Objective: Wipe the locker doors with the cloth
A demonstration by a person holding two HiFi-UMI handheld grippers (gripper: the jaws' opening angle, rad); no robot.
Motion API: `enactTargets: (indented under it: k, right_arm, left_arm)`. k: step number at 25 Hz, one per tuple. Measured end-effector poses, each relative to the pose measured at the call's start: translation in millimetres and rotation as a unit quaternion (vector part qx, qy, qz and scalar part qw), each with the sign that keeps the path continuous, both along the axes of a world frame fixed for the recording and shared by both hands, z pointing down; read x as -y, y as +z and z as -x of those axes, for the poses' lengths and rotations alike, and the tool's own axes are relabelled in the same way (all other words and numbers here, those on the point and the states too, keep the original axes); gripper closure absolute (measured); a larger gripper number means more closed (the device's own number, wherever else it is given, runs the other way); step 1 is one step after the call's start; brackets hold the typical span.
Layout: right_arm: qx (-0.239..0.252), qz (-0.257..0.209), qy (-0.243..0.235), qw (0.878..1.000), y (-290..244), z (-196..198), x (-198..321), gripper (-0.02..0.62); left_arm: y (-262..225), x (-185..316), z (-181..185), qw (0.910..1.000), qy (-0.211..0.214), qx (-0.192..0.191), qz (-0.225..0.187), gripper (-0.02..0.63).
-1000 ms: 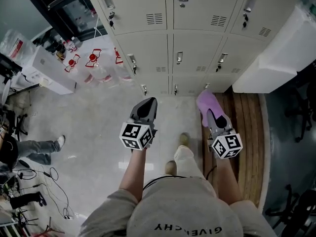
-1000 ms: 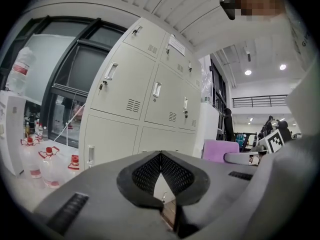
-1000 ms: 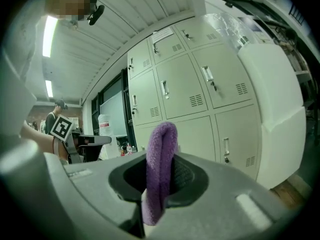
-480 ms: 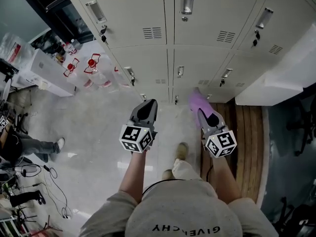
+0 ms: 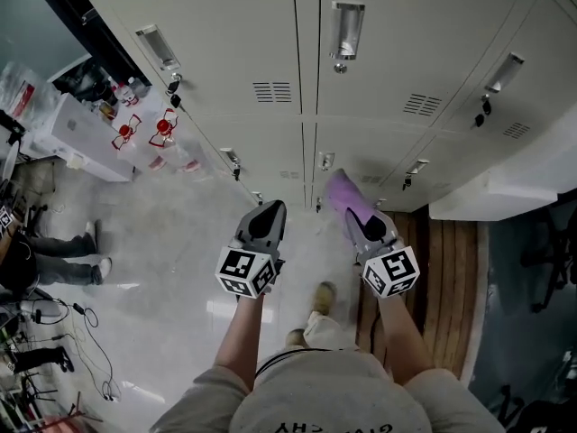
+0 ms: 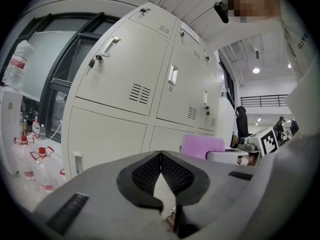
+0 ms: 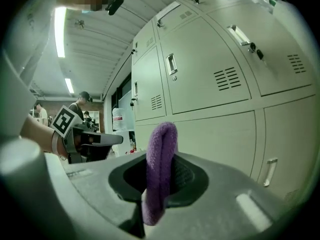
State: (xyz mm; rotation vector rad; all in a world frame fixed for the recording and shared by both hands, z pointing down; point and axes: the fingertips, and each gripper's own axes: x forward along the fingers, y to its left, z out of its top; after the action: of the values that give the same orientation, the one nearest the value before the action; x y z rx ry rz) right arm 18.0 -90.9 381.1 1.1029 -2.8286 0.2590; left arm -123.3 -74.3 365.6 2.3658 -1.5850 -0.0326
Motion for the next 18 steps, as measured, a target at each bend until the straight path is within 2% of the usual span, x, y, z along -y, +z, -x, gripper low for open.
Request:
enactTargets:
  k: [7,12,18]
  right_arm:
    - [-0.024,-0.039,-0.046,0.998,-2,27,49,0.546]
    - [-0.028,-0.072,-0.071,0.995,-5,45,79,0.546]
    - [-0.054,-0.116,-0.076,0.989,-9,63,108,0.546]
  left_arm:
    - [13,35,-8,1.0,0.003,-0.003,0.001,0.607]
    - [14,61,-14,0.9998,-0.006,-0.009,-0.015,0.607]
    - [22,81,-15,0.9997,-0.007,-0.013,-0.02,0.607]
